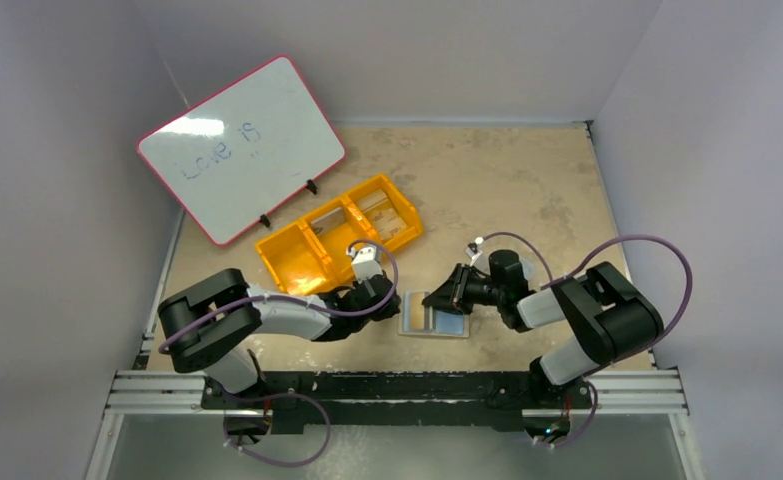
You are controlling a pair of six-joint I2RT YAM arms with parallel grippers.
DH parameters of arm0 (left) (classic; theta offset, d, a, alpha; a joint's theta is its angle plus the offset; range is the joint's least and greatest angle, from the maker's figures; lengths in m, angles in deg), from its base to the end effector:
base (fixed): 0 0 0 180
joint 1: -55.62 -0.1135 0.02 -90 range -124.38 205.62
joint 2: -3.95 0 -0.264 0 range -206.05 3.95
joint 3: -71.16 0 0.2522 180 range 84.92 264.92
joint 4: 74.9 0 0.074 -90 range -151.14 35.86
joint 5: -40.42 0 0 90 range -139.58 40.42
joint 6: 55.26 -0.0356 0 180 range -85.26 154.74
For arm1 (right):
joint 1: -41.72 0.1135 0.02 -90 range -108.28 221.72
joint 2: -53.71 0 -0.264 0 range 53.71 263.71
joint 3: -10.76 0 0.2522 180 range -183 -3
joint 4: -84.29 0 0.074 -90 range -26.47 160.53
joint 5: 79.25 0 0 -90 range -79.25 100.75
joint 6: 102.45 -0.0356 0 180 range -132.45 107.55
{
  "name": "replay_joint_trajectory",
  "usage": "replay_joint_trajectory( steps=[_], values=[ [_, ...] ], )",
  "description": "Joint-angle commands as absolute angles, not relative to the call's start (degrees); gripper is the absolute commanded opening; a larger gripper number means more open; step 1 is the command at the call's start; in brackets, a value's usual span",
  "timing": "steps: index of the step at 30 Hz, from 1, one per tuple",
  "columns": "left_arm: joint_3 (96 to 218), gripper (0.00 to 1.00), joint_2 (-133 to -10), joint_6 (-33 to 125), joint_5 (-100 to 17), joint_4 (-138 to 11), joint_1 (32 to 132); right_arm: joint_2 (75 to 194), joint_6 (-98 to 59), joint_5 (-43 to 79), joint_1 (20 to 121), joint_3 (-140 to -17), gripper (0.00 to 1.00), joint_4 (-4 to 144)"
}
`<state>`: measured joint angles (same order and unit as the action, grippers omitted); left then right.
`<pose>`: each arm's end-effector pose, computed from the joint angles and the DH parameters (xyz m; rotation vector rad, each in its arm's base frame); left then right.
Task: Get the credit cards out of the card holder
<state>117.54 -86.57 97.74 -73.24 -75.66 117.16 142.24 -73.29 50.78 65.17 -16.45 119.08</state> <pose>0.1464 -0.2401 0.1286 -0.2401 2.3290 -0.6621 0.1972 0.1105 0.1109 0.2431 2.3133 1.5545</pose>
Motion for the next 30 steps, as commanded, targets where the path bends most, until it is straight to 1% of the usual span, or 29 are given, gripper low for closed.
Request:
replay_joint_trajectory(
  steps=[1, 9, 11, 15, 24, 30],
  values=[
    [115.73, 0.00, -89.50, 96.66, -70.86, -66.37, 117.72, 140.14, -72.09, 52.25, 64.95, -16.48, 0.21, 118.40],
    [115.69, 0.00, -89.09, 96.75, -70.94, -66.18, 117.75, 138.74, -71.08, 51.79, 64.48, -16.51, 0.20, 115.23],
    [115.73, 0.00, -89.18, 96.66, -70.96, -66.21, 117.69, 138.49, -70.80, 52.05, 64.33, -16.45, 0.17, 114.96],
    [115.88, 0.00, -89.22, 96.64, -71.01, -66.14, 117.76, 137.95, -70.77, 52.24, 64.06, -16.05, 0.14, 114.57],
    [115.76, 0.00, -89.00, 96.65, -71.19, -65.84, 117.76, 135.95, -69.38, 52.98, 62.76, -15.59, 0.19, 111.90],
    [116.03, 0.00, -88.89, 96.46, -71.17, -65.55, 117.76, 135.25, -68.85, 53.41, 62.55, -15.61, 0.19, 110.71]
  ],
)
